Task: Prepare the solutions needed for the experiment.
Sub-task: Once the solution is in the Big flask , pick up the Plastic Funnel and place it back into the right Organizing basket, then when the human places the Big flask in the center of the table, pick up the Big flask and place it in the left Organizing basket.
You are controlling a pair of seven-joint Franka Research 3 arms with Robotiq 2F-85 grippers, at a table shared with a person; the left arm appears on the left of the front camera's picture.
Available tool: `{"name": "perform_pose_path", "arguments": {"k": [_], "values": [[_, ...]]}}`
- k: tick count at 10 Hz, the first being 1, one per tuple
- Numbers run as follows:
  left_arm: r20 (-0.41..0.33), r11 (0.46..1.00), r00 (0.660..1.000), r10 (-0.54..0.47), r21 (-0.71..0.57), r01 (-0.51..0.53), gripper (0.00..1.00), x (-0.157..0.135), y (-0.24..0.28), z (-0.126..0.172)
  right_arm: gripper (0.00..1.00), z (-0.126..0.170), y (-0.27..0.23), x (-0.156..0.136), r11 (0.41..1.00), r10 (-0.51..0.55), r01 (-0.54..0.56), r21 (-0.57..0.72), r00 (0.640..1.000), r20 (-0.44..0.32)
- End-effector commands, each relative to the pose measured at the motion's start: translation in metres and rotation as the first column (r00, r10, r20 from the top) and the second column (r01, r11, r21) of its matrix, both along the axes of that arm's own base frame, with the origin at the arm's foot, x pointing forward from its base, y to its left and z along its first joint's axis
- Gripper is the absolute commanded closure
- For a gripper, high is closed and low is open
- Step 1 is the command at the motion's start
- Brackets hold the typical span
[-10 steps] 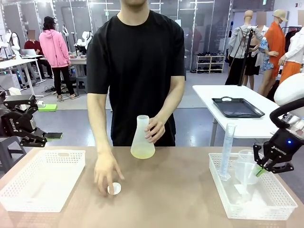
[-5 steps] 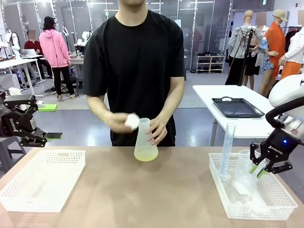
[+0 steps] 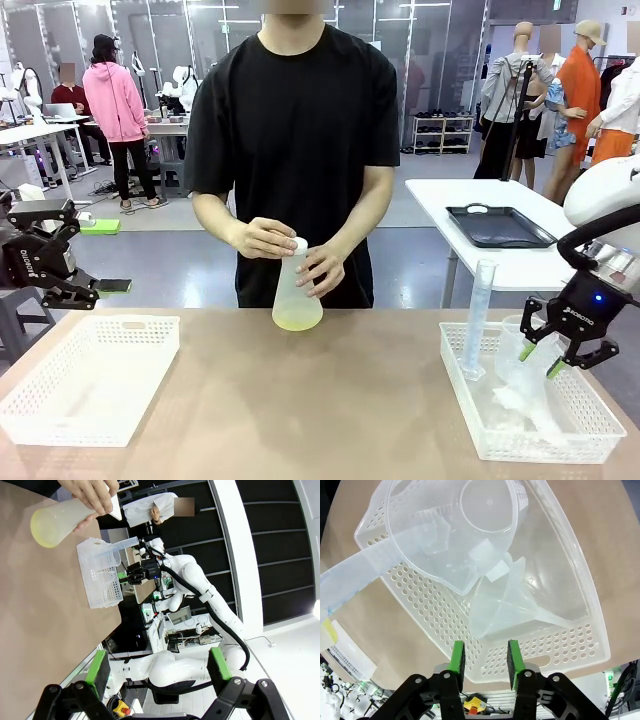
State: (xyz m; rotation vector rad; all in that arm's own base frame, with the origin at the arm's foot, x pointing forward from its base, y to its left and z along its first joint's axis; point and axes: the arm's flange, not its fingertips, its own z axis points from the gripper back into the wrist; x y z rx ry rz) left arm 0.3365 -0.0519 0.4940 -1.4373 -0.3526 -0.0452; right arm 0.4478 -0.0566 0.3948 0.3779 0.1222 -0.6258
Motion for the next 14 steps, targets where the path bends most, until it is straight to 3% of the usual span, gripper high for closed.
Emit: {"name": "perform_pose_path", "arguments": {"k": [1,13,14], "values": [[0.004,1.0,1.0,0.0,-0.027,0.0,0.0,0.001,-0.002,0.002,0.55,0.0,0.0,0.0,1.0,-0.001,0.001,0.0,1.0,0.001],[0.004,1.0,1.0,0.0,-0.027,0.0,0.0,0.001,-0.002,0.002,0.55,0.0,0.0,0.0,1.0,0.0,0.0,0.0,1.0,0.0],[0.004,1.0,1.0,0.0,-0.027,0.0,0.0,0.001,-0.002,0.002,0.55,0.014,0.016,-0.006,0.999,0.038,-0.041,0.031,0.995,0.094]]}}
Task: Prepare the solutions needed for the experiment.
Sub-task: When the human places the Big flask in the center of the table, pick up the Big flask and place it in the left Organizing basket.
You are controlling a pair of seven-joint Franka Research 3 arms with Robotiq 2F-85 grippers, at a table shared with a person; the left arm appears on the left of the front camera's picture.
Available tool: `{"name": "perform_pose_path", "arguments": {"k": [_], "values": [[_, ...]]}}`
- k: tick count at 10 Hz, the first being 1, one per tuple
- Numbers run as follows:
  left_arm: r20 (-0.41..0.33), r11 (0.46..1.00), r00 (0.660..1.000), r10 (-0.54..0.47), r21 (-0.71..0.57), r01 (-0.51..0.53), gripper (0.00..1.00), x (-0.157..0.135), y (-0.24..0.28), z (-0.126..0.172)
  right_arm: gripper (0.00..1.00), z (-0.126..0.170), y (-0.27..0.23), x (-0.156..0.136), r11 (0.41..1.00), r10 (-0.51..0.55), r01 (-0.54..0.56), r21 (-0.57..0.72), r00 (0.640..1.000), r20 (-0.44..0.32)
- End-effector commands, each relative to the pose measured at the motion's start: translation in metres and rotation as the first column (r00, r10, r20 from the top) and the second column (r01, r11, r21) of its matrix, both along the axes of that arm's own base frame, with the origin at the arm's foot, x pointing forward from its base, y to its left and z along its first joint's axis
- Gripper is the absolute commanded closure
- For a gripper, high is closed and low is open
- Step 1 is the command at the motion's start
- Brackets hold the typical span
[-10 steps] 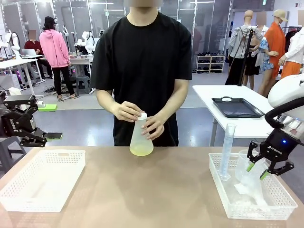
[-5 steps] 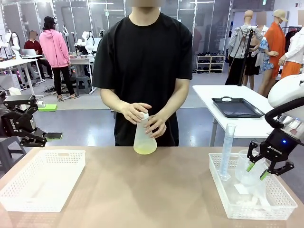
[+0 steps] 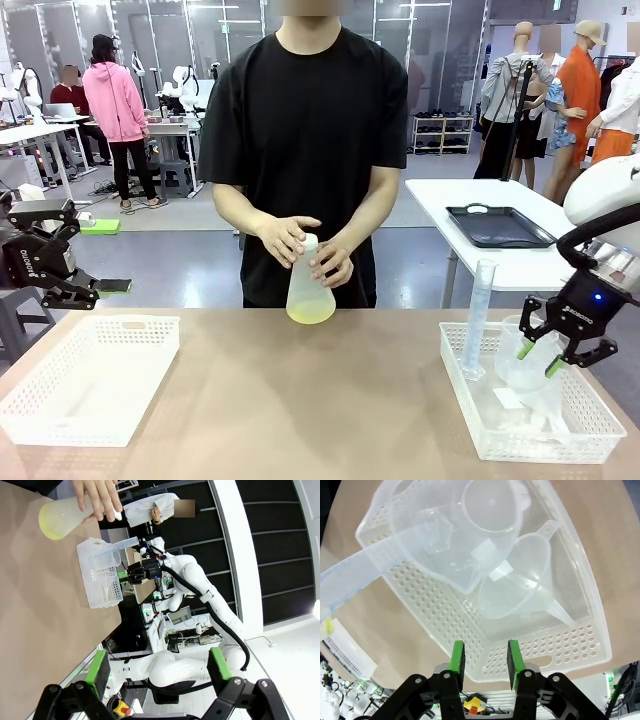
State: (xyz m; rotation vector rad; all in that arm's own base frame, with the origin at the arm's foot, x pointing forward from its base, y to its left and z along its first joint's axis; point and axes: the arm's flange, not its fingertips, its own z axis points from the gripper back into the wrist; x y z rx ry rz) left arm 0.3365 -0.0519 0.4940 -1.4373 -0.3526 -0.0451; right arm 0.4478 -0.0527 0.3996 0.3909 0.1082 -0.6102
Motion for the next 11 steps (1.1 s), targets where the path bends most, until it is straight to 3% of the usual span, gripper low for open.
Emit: {"name": "perform_pose_path", "arguments": {"k": [1,6,9,11], "values": [[0.004,1.0,1.0,0.0,-0.027,0.0,0.0,0.001,-0.002,0.002,0.55,0.023,0.028,-0.013,0.995,0.071,-0.08,0.056,0.987,0.146],[0.004,1.0,1.0,0.0,-0.027,0.0,0.0,0.001,-0.002,0.002,0.55,0.09,0.072,-0.055,0.955,0.134,-0.241,0.17,0.868,0.478],[0.004,1.0,1.0,0.0,-0.027,0.0,0.0,0.001,-0.002,0.002,0.55,0.114,0.068,-0.081,0.839,0.129,-0.403,0.366,0.8,0.586],[0.004,1.0,1.0,0.0,-0.027,0.0,0.0,0.001,-0.002,0.002,0.35,0.12,0.062,-0.089,0.78,0.094,-0.441,0.444,0.783,0.614]]}}
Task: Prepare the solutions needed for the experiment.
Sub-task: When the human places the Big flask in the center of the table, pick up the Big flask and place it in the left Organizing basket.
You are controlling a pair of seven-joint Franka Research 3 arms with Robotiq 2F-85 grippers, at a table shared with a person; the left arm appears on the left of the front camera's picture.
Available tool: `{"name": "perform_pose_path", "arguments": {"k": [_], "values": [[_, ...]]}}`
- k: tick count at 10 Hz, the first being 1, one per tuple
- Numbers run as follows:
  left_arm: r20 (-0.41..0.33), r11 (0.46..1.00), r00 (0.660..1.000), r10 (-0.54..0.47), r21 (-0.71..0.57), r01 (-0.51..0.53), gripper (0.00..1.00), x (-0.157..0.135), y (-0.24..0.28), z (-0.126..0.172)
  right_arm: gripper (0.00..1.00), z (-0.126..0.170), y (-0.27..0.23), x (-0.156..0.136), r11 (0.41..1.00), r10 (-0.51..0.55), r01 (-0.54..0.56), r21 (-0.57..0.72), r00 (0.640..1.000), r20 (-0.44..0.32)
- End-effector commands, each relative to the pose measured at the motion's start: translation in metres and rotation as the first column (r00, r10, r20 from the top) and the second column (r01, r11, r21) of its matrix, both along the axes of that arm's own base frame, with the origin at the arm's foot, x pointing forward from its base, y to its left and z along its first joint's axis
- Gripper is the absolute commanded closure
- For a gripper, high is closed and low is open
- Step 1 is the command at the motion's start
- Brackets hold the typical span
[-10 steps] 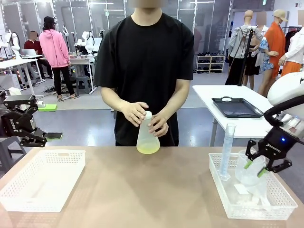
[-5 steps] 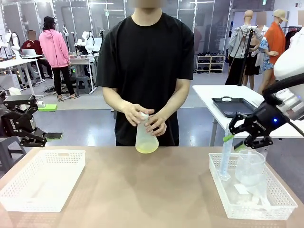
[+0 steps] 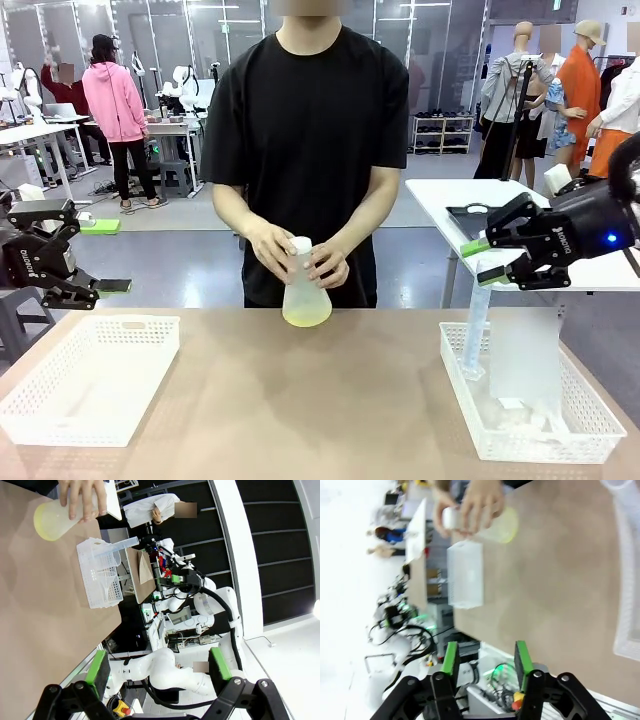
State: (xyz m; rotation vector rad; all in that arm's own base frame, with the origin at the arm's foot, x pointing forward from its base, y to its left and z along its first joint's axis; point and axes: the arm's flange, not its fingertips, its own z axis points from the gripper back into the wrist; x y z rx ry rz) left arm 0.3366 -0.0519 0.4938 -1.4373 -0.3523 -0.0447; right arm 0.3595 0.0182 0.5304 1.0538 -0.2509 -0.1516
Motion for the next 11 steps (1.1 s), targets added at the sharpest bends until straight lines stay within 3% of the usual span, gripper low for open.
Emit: {"name": "perform_pose_path", "arguments": {"k": [1,2,4,8,11], "values": [[0.005,1.0,1.0,0.0,-0.027,0.0,0.0,0.001,-0.002,0.002,0.25,-0.009,-0.012,-0.004,0.99,0.082,-0.08,0.119,0.997,-0.007],[0.005,1.0,1.0,0.0,-0.027,0.0,0.0,0.001,-0.002,0.002,0.19,-0.008,-0.015,-0.004,0.979,0.119,-0.117,0.17,0.993,-0.005],[0.005,1.0,1.0,0.0,-0.027,0.0,0.0,0.001,-0.002,0.002,0.19,-0.006,-0.019,-0.005,0.965,0.111,-0.101,0.243,0.993,-0.03],[0.005,1.0,1.0,0.0,-0.027,0.0,0.0,0.001,-0.002,0.002,0.19,-0.005,-0.025,-0.005,0.931,0.08,-0.087,0.354,0.996,0.036],[0.005,1.0,1.0,0.0,-0.027,0.0,0.0,0.001,-0.002,0.002,0.19,-0.005,-0.019,0.0,0.946,0.087,-0.089,0.311,0.996,0.02]]}}
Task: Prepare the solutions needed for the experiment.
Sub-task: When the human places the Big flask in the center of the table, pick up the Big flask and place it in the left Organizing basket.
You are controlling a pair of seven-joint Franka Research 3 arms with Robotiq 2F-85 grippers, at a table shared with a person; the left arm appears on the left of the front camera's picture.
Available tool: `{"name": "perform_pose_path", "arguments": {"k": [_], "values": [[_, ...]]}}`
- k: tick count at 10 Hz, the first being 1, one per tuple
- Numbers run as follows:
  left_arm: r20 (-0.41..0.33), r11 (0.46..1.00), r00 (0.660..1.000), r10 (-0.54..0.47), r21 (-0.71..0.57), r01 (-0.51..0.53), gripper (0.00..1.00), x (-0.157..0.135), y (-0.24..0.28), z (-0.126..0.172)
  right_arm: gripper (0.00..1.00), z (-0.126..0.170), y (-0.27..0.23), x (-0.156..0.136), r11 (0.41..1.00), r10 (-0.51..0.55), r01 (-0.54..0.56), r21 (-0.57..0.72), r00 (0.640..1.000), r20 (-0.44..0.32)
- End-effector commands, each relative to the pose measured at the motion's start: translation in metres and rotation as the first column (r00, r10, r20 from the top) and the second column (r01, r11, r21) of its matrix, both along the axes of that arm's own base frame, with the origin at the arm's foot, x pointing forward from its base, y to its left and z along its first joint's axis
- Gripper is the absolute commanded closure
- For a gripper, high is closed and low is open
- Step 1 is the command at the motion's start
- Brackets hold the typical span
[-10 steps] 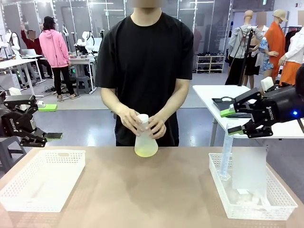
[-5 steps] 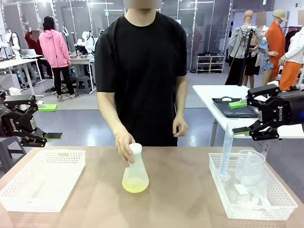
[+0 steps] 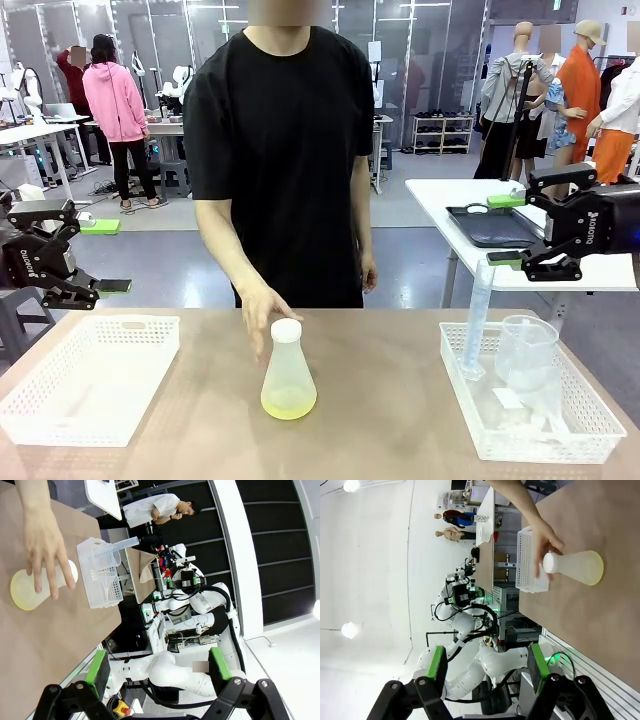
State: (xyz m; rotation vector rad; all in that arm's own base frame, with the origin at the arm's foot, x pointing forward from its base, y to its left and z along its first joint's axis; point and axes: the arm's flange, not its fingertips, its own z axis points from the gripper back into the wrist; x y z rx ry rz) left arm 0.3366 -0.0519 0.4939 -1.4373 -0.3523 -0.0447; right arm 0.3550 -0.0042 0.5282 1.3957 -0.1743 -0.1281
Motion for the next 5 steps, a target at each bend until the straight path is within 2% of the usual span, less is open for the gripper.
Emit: {"name": "perform_pose_path", "arguments": {"k": [1,5], "values": [[0.005,1.0,1.0,0.0,-0.027,0.0,0.0,0.0008,-0.0023,0.0021,0.19,0.0016,-0.0037,-0.0012,1.0,-0.005,0.005,0.011,1.0,0.005],[0.005,1.0,1.0,0.0,-0.027,0.0,0.0,0.0008,-0.0023,0.0021,0.19,0.0016,-0.0037,-0.0012,1.0,-0.005,0.005,0.011,1.0,0.005]]}}
